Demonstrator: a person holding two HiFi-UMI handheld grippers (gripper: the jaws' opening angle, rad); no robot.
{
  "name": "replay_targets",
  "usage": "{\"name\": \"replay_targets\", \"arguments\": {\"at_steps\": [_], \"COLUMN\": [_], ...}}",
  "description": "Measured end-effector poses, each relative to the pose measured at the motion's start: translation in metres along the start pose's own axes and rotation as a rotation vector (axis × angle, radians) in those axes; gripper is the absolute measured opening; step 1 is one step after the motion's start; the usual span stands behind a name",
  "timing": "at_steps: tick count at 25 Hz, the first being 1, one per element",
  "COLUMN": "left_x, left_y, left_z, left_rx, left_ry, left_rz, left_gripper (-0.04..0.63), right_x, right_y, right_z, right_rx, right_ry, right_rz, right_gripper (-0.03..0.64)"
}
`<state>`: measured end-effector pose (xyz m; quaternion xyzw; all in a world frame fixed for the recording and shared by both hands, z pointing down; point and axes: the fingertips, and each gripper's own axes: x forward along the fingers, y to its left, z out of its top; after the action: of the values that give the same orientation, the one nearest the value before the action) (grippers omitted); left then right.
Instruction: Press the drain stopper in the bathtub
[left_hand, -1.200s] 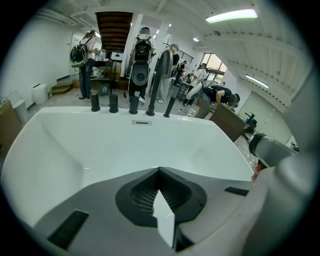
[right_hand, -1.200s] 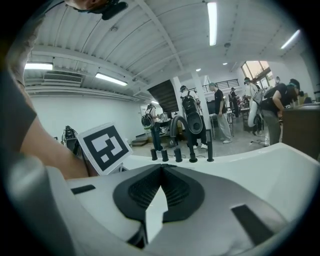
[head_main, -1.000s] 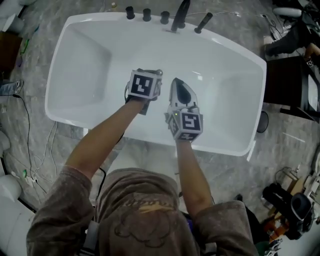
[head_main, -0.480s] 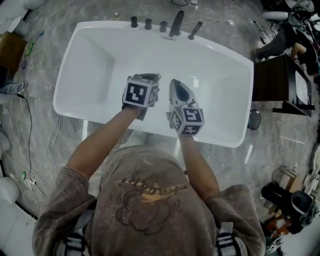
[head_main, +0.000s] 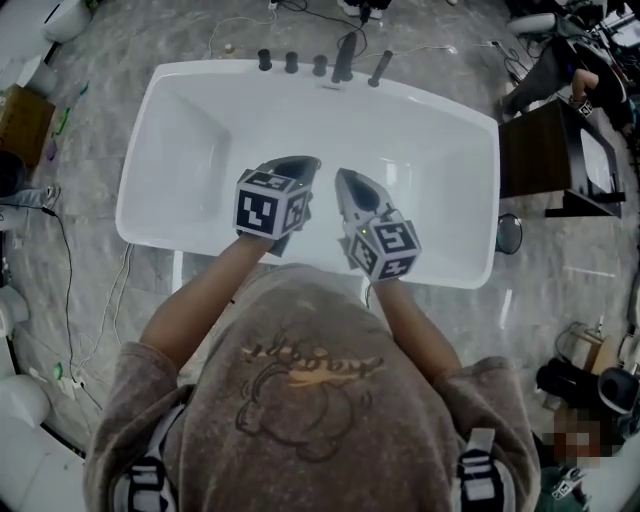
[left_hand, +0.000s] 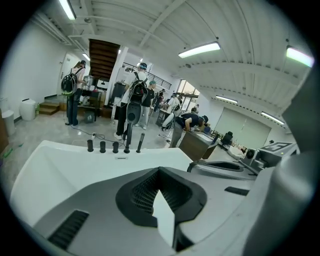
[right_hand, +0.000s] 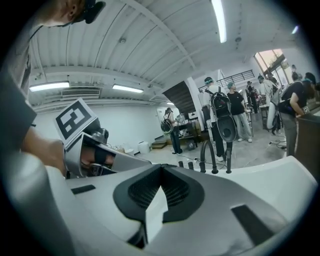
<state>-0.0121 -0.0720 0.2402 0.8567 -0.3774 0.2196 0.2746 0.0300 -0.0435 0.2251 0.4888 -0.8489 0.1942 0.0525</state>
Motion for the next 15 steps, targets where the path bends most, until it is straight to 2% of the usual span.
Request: {"name": "replay_targets", "arguments": {"at_steps": [4, 7, 11, 15], "left_x": [-0.018, -0.035, -0.059, -0.076], "left_y": [-0.012, -0.022, -0.039, -0.048], "left_z": [0.012, 0.028, 0.046, 0.052], "left_rx": [0.033, 0.106, 0.203, 0.232], "left_ry": [-0.062, -0.131, -0.257, -0.336], "left_rz": [-0.038, -0.075, -0.161, -0.216], "left_gripper": [0.002, 0.002, 0.002, 0.002], "right_x": [-0.013, -0.022, -0.035, -0.043], "right_y": [0.005, 0.010, 0.025, 0.036], "right_z": [0.020, 0.036, 0.055, 0.067], "right_rx": [-0.006, -0.029, -0.093, -0.136], "right_ry": [-0.037, -0.072, -0.143, -0.176], "right_rz": [0.019, 0.056, 0.132, 0.182], "right_gripper": [-0.001, -0.002, -0.002, -0.002]}}
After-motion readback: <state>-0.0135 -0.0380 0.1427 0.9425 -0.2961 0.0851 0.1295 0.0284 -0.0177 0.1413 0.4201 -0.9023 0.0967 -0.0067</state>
